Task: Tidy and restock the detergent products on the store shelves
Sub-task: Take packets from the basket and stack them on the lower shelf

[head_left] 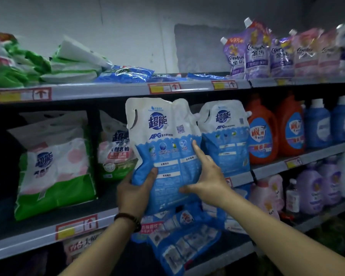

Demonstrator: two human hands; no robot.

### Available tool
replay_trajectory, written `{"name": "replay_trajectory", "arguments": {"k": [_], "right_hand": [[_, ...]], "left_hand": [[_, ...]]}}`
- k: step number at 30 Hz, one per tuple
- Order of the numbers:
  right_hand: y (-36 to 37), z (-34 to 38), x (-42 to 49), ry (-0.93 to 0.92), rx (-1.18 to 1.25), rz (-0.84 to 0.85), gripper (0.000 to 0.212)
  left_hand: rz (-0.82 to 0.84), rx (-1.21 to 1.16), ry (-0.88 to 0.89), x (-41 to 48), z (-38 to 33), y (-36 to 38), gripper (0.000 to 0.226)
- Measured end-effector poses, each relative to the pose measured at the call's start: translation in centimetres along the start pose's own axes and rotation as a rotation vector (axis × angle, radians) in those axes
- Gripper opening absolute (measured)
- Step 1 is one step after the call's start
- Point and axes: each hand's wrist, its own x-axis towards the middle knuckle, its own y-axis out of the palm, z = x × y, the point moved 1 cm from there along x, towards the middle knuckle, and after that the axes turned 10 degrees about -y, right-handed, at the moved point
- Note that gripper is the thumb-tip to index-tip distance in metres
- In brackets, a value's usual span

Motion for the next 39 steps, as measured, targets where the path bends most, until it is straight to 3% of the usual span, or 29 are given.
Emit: {"name": "replay_trajectory", "arguments": {"k": [4,7,12,17,24,28,30,33,36,39], "right_hand": [[-0.2,-1.3,5.2,-0.085,-0.077,-0.074,0.141],[1.1,-3.1,6.9,-0.049,-0.118,-0.083,0.133],[1.8,-6.4,6.4,0.102,-0.317,0.108,0.113],[1.6,-6.0,8.0,0.184,-0.311,0.102,0.091],[3.1,-4.6,8.1,0.273,-0.412,0.147,0.081],[3.5,-3.6,5.0,0.301,-0.344,0.162,0.087],[3.8,-3.8,2.7,0.193,-0.341,0.061,0.080],[4.6,-2.8,-0.5,0.126,-0.268,-0.142,0.054],[6.2,-0.9,-2.5,0.068,-0.208,-0.134,0.034],[8.1,0.4,-4.6,0.078,-0.162,-0.031,0.026]], "left_hand": [[0.032,0.079,0.154,5.0,-1.5,2.7,0.030],[0.109,0.153,0.201,8.9,0.0,3.8,0.032],[0.256,0.293,0.158,11.6,4.5,4.3,0.040],[0.277,0.361,0.155,12.2,3.9,4.7,0.044],[0.240,0.412,0.092,11.4,3.6,4.6,0.054],[0.224,0.660,-0.002,9.9,2.7,3.9,0.072],[0.159,0.733,0.077,8.2,2.2,2.8,0.066],[-0.012,0.707,0.346,3.9,1.7,0.8,0.053],[0.157,0.691,0.363,-0.6,2.3,-1.4,0.038],[0.294,0.755,0.334,-3.9,4.2,-4.2,0.026]]}}
